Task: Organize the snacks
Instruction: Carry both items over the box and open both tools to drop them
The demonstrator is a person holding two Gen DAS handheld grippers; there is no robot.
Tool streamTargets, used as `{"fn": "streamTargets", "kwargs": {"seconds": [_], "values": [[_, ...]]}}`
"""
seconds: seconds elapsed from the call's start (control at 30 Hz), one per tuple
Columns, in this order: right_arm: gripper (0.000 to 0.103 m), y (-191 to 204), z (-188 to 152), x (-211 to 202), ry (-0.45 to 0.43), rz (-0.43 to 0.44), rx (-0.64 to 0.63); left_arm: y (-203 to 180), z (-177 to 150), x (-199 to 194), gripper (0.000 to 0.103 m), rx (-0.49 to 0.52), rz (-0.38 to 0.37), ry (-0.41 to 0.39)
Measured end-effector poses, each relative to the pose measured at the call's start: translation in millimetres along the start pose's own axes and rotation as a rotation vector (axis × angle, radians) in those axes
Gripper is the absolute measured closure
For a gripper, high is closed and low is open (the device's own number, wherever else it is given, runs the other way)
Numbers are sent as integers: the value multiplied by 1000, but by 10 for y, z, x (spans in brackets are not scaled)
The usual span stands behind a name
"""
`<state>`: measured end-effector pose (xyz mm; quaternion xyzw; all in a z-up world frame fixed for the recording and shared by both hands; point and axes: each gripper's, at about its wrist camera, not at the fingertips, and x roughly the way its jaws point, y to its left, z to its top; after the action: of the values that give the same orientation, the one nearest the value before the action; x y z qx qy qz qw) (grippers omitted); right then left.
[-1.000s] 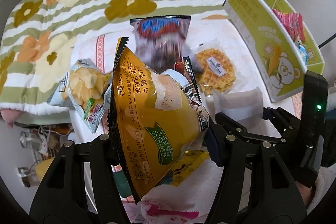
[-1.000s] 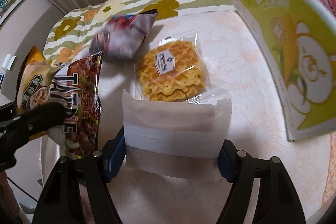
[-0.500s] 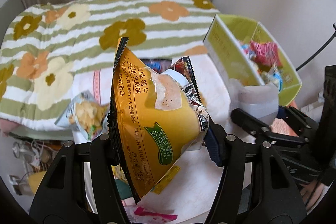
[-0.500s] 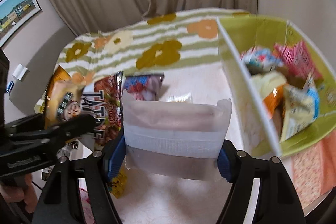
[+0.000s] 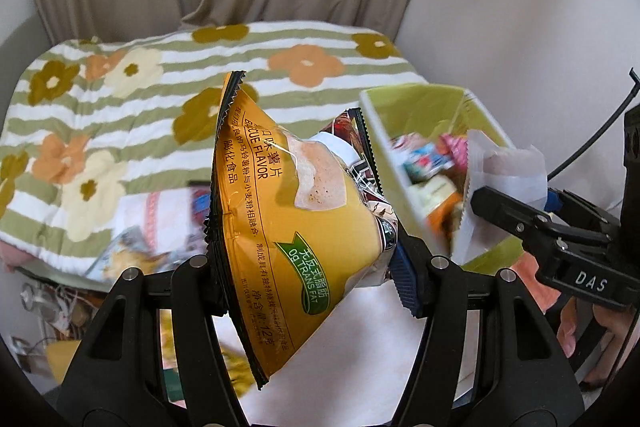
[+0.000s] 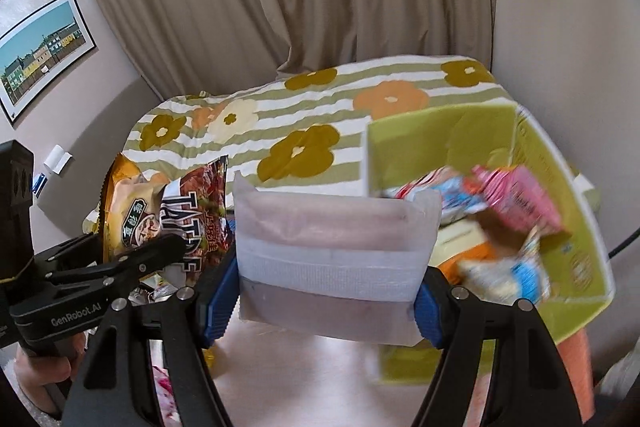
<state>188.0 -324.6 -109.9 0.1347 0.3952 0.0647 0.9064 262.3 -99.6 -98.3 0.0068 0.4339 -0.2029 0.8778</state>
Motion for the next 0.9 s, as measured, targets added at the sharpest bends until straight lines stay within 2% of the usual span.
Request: {"fn": "streamTargets", "kwargs": {"seconds": [0.2,0.37,0.53,0.67,0.77,0.83,0.9], "values": [[33,-652,317,-127,8,-10,-26,-642,252,239,45,17,-27,-15],[33,-1161,510,-114,36,-17,-35,-1104,438,544,45,-5,-56,2],[33,-1522,623,-15,55,-15,-19,-1409,500,915,45,-19,-62,67],[33,-1733,684,89,65,13,10,-1572,475,1204,45,11,-50,135],[33,-1824,728,159,73,4,16,-1634,449,1382,44,31,-49,171],[33,-1856,745,224,83,3,22,-1644,447,1452,40,45,-55,183],[33,-1899,763,290,95,4,32,-1690,432,1499,24,82,-66,197]]}}
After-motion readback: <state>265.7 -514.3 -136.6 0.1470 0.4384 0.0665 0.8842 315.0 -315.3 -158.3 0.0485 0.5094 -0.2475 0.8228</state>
